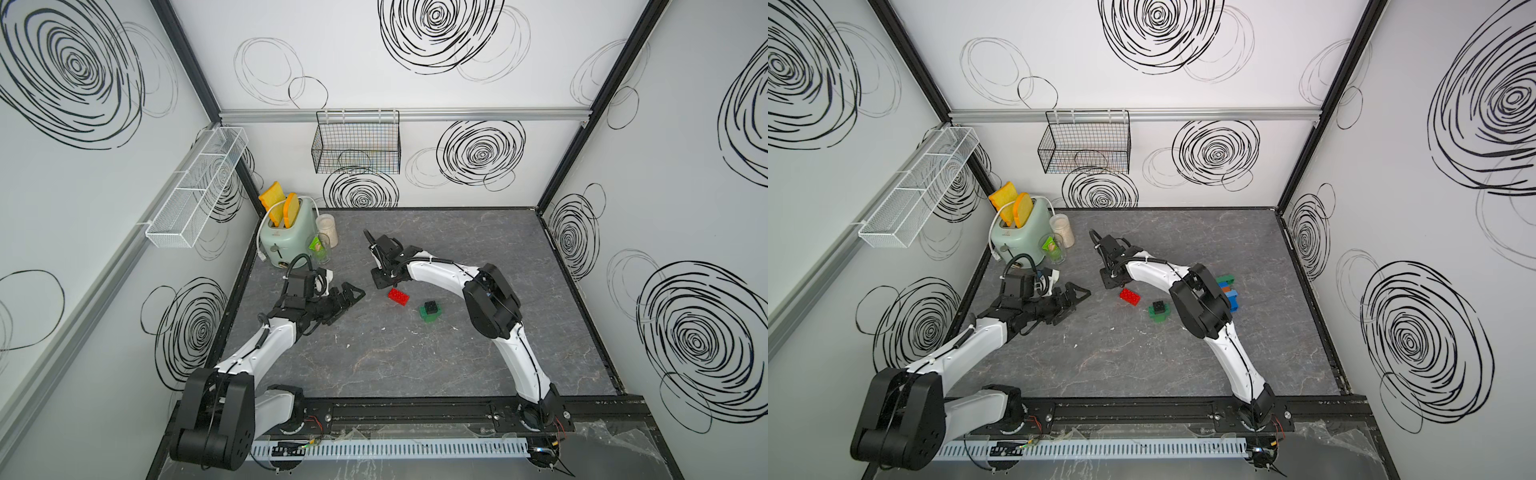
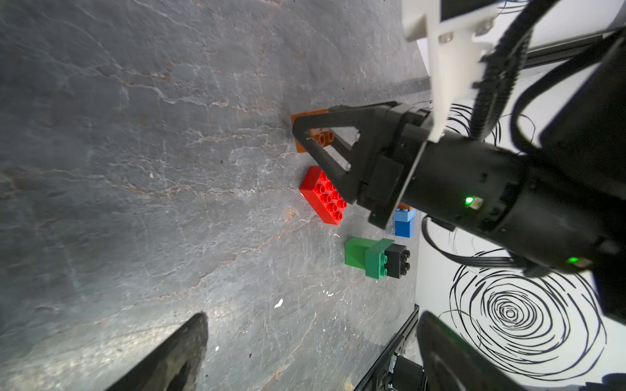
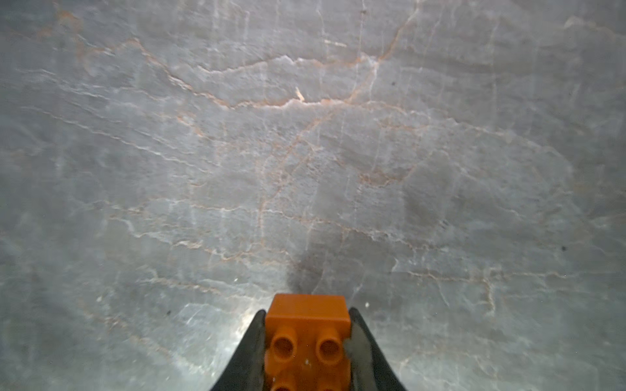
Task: Assemble the letter f with lego
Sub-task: Pick up the lego brick from the center of the board, then assemble the lego brick with the lego brick.
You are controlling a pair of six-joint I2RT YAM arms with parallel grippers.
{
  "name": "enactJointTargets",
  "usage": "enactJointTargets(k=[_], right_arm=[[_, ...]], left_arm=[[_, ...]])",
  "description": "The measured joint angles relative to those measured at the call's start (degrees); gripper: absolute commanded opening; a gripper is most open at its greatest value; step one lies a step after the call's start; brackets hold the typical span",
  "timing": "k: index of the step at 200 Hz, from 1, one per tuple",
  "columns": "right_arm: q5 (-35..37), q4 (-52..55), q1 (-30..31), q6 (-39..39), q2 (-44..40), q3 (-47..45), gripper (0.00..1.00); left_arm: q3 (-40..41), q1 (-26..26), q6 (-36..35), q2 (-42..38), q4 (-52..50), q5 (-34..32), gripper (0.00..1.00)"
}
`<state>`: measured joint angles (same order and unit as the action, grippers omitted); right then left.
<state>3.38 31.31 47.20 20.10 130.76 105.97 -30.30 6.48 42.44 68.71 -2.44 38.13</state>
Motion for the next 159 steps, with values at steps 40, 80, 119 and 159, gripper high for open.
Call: enactJointTargets(k=[40,80,119,159], right_arm=[[0.52,0.13,0.24,0.15,-14.43,-7.72,0.31],[1.51,-0.28,-0.20,1.57,-31.26,-20.74,0.32],[1.81,0.46,-0.42,3.91,-38.88,-31.67,0.31],[2.14,1.29,-0.94,5.64,-42.56,-37.46,0.31]], left_arm=[[0.07,8.17,2.03,0.20,2.23,-2.43,0.99],[2.67,19.87,9.03,2.91,17.53,-3.74,0.97],[5.20,26.16,14.36,11.10,32.04,-3.85,0.94],[5.14,31.26,15.91,16.81,40.50,-4.52,0.87]])
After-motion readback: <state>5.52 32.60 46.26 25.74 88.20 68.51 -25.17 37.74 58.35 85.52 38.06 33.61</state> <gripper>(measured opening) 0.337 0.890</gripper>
